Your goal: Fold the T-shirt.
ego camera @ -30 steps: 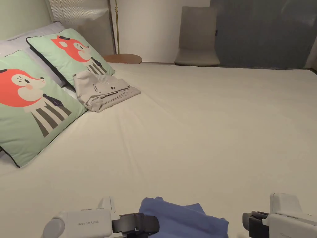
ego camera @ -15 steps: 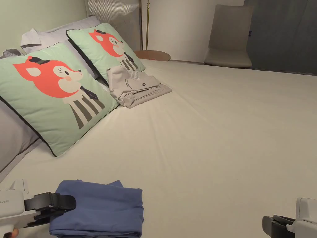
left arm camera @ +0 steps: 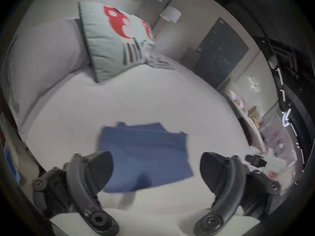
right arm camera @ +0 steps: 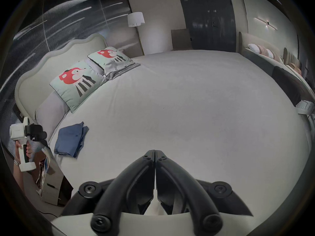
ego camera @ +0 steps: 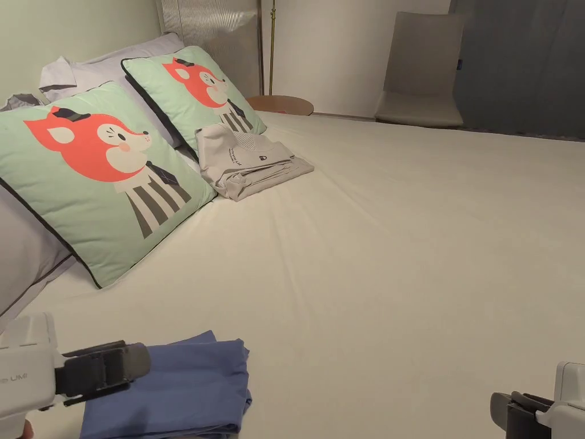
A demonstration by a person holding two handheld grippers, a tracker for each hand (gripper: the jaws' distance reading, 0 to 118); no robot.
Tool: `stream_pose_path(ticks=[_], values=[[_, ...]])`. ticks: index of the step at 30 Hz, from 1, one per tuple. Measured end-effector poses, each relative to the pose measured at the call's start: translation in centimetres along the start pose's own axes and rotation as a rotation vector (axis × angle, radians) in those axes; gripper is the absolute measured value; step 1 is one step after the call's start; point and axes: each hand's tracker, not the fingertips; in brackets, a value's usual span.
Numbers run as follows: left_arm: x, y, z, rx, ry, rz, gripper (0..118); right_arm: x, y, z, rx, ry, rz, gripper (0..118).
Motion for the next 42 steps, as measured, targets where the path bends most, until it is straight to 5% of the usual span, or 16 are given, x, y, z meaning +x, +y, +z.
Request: stream_pose_path(ticks=[2,3,5,6,13,25,29,42], values=[[2.4,-0.9,-0.6,-0.007,-0.037,-0.047,69,0.5,-0.2,0.4,0.011,0.007,-0.012,0],[4.2,-1.7,-1.5,-0.019,-0.026,-0.052,54,0.7,-0.4,0.7,0.017,0.008,-0.016,0],[7.4,-3.0,-3.4,-0.055,-0.017,-0.059,4,1.2,-0.6,1.2,0.027,0.003,-0.015,0],[8.7,-3.7,-4.7,-0.064,-0.023,-0.067,1,1.5,-0.7,1.6,0.037,-0.003,-0.014,0],[21.3,-6.2,-9.2,0.089,0.014,-0.250,0,3.9,-0.3,5.9,0.203,-0.146,0.017,0],[35.3,-4.9,-3.1,0.839,0.061,-0.496,0,5.6,4.7,15.6,0.810,-0.420,0.143,0],[36.0,-4.9,-2.9,0.889,0.055,-0.507,0,5.3,5.0,17.1,0.914,-0.458,0.169,0],[35.9,-5.8,-3.9,0.868,0.085,-0.507,0,5.6,4.1,16.4,0.878,-0.472,0.183,0]])
